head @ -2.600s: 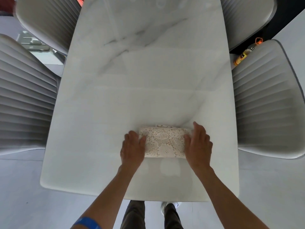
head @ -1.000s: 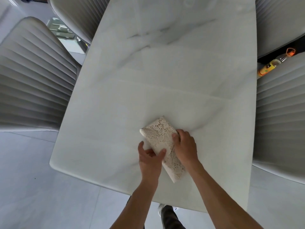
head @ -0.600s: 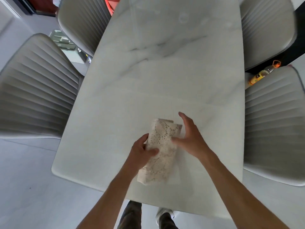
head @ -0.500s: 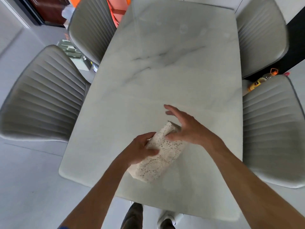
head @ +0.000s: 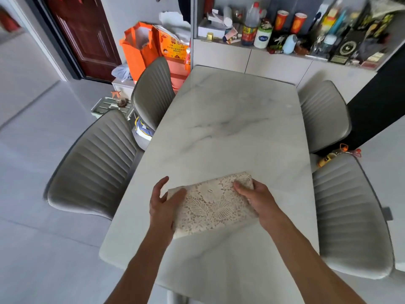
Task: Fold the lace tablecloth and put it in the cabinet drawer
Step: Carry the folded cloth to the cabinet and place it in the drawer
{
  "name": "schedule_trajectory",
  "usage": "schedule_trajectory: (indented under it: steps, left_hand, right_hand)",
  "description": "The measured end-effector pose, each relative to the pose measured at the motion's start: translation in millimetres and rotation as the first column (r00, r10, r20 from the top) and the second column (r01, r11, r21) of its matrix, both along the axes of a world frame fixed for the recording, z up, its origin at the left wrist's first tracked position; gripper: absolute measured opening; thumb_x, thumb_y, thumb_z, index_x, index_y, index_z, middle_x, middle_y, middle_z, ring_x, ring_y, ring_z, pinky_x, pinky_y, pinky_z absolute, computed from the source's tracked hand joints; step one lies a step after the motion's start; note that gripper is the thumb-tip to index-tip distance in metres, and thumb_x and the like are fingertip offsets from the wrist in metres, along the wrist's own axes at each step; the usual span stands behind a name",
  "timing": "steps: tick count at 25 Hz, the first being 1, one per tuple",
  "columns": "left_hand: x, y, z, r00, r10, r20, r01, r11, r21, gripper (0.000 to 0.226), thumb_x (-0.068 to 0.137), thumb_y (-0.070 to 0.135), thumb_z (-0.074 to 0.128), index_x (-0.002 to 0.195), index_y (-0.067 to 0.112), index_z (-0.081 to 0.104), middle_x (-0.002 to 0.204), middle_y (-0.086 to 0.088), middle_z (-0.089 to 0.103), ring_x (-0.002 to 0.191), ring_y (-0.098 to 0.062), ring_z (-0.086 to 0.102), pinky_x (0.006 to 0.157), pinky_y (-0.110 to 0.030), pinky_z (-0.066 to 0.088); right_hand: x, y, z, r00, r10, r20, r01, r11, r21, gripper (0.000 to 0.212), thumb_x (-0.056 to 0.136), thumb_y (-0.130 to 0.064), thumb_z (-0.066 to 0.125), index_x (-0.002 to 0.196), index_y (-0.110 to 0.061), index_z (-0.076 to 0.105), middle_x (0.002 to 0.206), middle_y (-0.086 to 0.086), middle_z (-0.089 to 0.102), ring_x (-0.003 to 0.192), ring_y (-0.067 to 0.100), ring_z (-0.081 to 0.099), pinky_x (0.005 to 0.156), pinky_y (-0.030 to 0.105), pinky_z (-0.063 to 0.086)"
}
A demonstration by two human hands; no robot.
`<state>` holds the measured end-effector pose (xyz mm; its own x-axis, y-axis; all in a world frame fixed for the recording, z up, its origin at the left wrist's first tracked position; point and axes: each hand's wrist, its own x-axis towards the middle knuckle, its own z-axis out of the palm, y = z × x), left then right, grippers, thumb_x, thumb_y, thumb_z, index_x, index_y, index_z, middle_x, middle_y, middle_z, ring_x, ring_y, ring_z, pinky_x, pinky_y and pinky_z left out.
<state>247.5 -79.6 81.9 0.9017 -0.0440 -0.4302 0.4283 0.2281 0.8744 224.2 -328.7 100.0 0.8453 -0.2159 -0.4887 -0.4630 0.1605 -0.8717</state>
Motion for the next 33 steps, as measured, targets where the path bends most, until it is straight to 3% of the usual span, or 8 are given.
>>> schedule_trajectory:
  steps: [4, 7, 11, 20, 23, 27, 31, 33]
  left_hand:
    - [-30, 17, 6, 0.925, -0.244, 0.291, 0.167, 0.949, 0.267, 0.077, 0.079, 0.014, 0.061, 0.14, 0.052, 0.034, 0.135, -0.003, 0.048, 0.122, -0.019, 0.052, 0.101, -0.035, 0.049]
    - [-41, 40, 17, 0.848, -0.319, 0.423, 0.033, 0.828, 0.559, 0.06, 0.083, 0.029, 0.058, 0.135, 0.052, 0.039, 0.15, 0.001, 0.024, 0.119, 0.004, 0.045, 0.093, -0.001, 0.035]
    - [-75, 79, 23, 0.907, -0.361, 0.219, 0.062, 0.627, 0.777, 0.104, 0.049, 0.075, 0.077, 0.139, 0.058, 0.029, 0.155, 0.021, -0.002, 0.114, -0.007, 0.044, 0.096, -0.026, 0.047]
    - [-229, 207, 29, 0.944, -0.132, 0.304, -0.199, 0.507, 0.838, 0.11, 0.049, 0.08, 0.071, 0.141, 0.052, 0.018, 0.16, -0.004, -0.001, 0.12, -0.022, 0.053, 0.097, -0.039, 0.053]
    - [-279, 271, 39, 0.92, 0.025, 0.39, -0.354, 0.478, 0.804, 0.117, 0.05, 0.075, 0.073, 0.148, 0.03, 0.029, 0.162, -0.005, -0.002, 0.116, -0.007, 0.051, 0.091, -0.026, 0.051]
    - [-348, 375, 44, 0.876, 0.208, 0.434, -0.481, 0.431, 0.764, 0.115, 0.05, 0.053, 0.089, 0.147, 0.021, 0.036, 0.158, 0.0, 0.006, 0.127, 0.024, 0.024, 0.094, -0.007, 0.04]
    - [-427, 507, 39, 0.858, 0.301, 0.417, -0.512, 0.429, 0.744, 0.11, 0.051, 0.032, 0.094, 0.145, 0.023, 0.038, 0.154, -0.007, 0.009, 0.146, -0.009, 0.015, 0.107, -0.017, 0.037]
    - [-466, 570, 34, 0.838, 0.351, 0.417, -0.538, 0.408, 0.738, 0.108, 0.052, 0.031, 0.094, 0.145, 0.022, 0.039, 0.152, -0.009, 0.01, 0.144, -0.004, 0.016, 0.108, -0.018, 0.038]
  right_hand:
    - [-3, 30, 12, 0.984, -0.179, -0.01, 0.169, 0.944, -0.282, 0.043, 0.085, -0.023, 0.072, 0.123, -0.026, 0.052, 0.11, 0.009, 0.07, 0.09, 0.025, 0.07, 0.082, 0.043, 0.058]
    - [-26, 59, 16, 0.973, 0.153, 0.172, -0.067, 0.903, -0.425, 0.067, 0.083, -0.03, 0.072, 0.135, -0.054, 0.036, 0.129, -0.006, 0.053, 0.114, 0.009, 0.058, 0.095, 0.037, 0.05]
    - [-50, 83, 12, 0.837, 0.529, 0.142, -0.399, 0.766, -0.504, 0.085, 0.06, -0.052, 0.084, 0.135, -0.054, 0.044, 0.137, -0.014, 0.037, 0.126, -0.009, 0.041, 0.1, 0.014, 0.036]
    - [-96, 230, -1, 0.52, 0.828, 0.211, -0.631, 0.539, -0.559, 0.088, 0.055, -0.054, 0.085, 0.13, -0.061, 0.039, 0.138, -0.008, 0.035, 0.122, -0.01, 0.041, 0.095, 0.003, 0.037]
    - [-117, 318, 11, 0.376, 0.882, 0.285, -0.637, 0.469, -0.612, 0.092, 0.059, -0.063, 0.082, 0.14, -0.052, 0.039, 0.154, -0.006, 0.023, 0.141, 0.004, 0.03, 0.111, 0.027, 0.039]
    - [-153, 449, 24, 0.157, 0.948, 0.278, -0.675, 0.308, -0.67, 0.095, 0.06, -0.063, 0.082, 0.135, -0.07, 0.024, 0.157, -0.029, -0.018, 0.128, -0.033, -0.001, 0.102, 0.007, 0.028]
    - [-207, 606, 24, 0.02, 0.967, 0.253, -0.674, 0.2, -0.711, 0.088, 0.062, -0.05, 0.087, 0.134, -0.061, 0.036, 0.159, -0.022, -0.009, 0.127, -0.032, 0.003, 0.102, 0.01, 0.025]
    - [-234, 682, 19, -0.017, 0.973, 0.23, -0.666, 0.16, -0.728, 0.077, 0.062, -0.047, 0.088, 0.128, -0.053, 0.049, 0.161, -0.014, -0.001, 0.136, -0.015, 0.014, 0.104, 0.013, 0.027]
